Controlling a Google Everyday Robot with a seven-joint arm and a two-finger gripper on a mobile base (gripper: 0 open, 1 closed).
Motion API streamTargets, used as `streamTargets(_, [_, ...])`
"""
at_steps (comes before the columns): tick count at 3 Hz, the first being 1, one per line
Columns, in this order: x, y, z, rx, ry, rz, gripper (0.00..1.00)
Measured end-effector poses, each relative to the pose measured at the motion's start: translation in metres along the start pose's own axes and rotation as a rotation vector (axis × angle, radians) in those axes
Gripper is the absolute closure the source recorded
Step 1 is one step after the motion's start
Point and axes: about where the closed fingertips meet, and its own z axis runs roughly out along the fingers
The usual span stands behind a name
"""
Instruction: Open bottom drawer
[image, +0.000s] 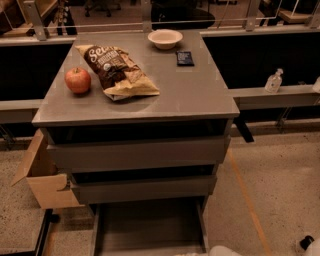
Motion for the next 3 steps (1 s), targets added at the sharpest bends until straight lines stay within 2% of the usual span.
streamTargets(1, [0.0000, 0.0001, 0.0000, 0.000, 0.000, 0.000, 0.12])
streamTargets(2, [-0.0004, 0.0014, 0.0013, -0.003, -0.001, 0.001, 0.00])
streamTargets(3, [-0.0004, 0.0014, 0.0013, -0.003, -0.001, 0.001, 0.00])
